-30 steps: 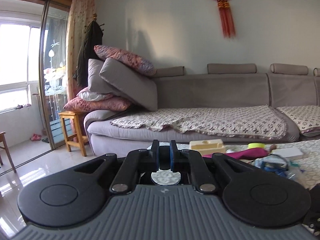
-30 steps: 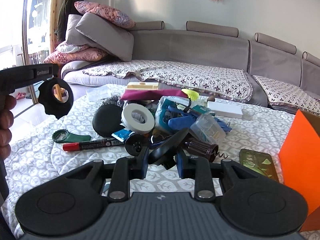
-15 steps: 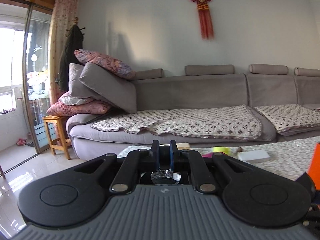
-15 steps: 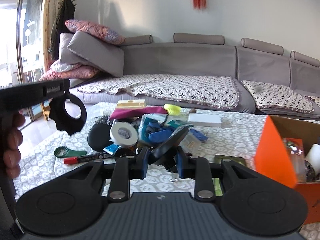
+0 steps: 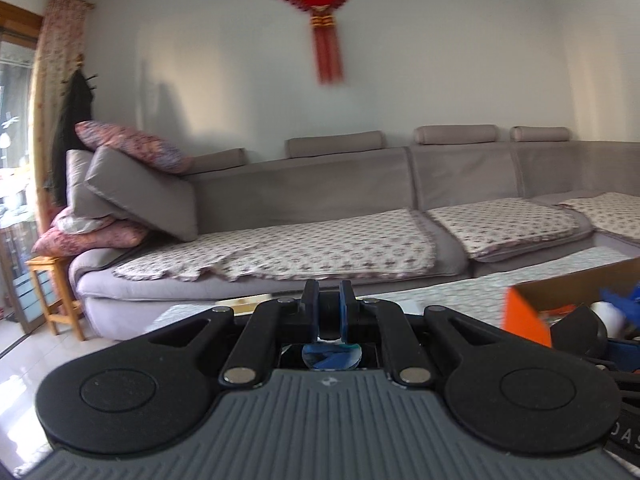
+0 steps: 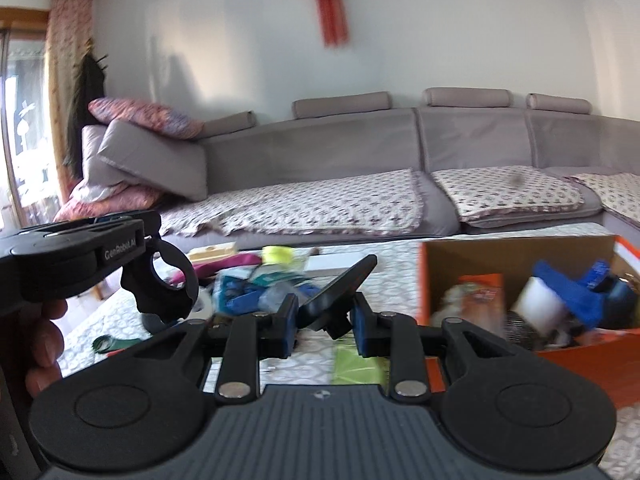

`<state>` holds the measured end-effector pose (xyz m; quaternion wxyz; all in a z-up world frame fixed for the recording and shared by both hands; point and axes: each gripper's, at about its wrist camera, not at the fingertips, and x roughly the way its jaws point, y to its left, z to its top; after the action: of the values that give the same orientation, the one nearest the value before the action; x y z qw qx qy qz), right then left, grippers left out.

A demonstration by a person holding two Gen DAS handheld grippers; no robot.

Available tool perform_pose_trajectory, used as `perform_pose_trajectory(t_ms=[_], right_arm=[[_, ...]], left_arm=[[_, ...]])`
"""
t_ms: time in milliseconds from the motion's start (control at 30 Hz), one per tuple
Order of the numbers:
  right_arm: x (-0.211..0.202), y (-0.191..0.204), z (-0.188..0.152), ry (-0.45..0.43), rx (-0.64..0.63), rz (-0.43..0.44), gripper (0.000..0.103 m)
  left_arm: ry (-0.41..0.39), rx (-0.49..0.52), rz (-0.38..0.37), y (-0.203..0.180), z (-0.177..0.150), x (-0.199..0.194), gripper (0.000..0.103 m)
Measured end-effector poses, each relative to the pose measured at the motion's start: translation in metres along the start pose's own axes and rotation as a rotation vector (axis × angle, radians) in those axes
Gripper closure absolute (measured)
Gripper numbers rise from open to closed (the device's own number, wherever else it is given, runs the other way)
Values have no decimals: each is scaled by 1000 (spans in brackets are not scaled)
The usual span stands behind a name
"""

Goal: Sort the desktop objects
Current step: 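Carry the black ring with left tool while right tool carries the black piece to the orange box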

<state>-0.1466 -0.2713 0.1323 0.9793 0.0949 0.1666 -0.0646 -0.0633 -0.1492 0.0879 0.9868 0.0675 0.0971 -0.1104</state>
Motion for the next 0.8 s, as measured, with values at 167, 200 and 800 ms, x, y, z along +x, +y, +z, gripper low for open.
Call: perform_pose_trajectory(t_ms=[167, 200, 800], right_arm=[[-19, -37, 0, -38, 41, -71, 77], [-23, -45, 0, -44, 48, -85, 77], [-34, -150, 11, -91, 88, -305, 77]], left_arm=[[-10, 8, -87, -26, 8, 0, 91], [-12, 10, -107, -32, 9, 0, 91], [155, 56, -305, -108, 14, 31, 91]])
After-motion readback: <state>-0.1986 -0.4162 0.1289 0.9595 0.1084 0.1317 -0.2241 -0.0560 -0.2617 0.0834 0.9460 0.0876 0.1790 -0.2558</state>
